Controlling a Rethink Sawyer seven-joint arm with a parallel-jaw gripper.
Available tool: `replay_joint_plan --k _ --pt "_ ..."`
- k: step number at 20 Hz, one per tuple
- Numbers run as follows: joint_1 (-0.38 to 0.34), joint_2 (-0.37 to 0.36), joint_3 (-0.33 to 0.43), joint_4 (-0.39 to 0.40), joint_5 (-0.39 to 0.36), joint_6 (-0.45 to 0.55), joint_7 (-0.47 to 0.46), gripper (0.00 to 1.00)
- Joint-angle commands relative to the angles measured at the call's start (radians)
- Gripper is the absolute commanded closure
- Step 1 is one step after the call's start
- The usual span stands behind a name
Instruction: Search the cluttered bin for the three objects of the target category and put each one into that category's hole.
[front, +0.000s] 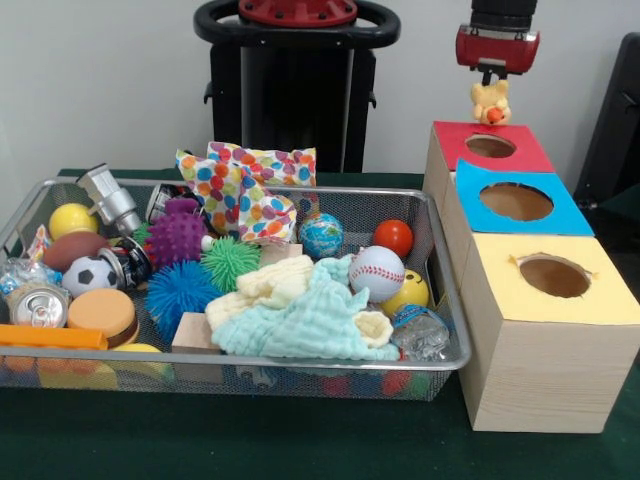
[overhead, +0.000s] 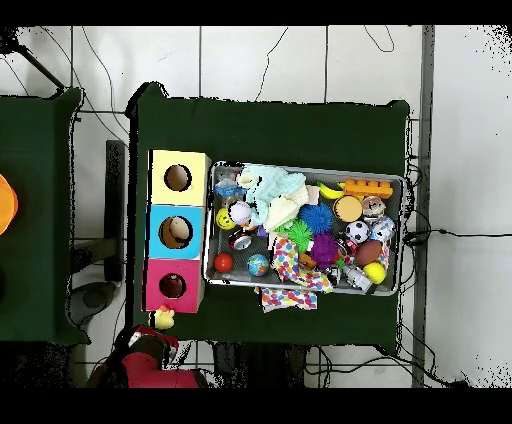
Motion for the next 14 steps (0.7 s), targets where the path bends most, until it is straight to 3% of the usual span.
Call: replay_joint_plan --k 1,4,11,14 --pt "0.052 0.065 -0.076 -0.291 -0.041 0.094 -0.073 1.00" --pt "0.074 0.040 -0.099 -0.315 -0.061 0.168 -0.046 1.00" --pt "0.056 0.027 -0.094 -0.321 -0.101 0.199 0.012 1.00" --pt "0.049 0.019 -0.084 -0.352 -0.115 0.263 0.006 1.00"
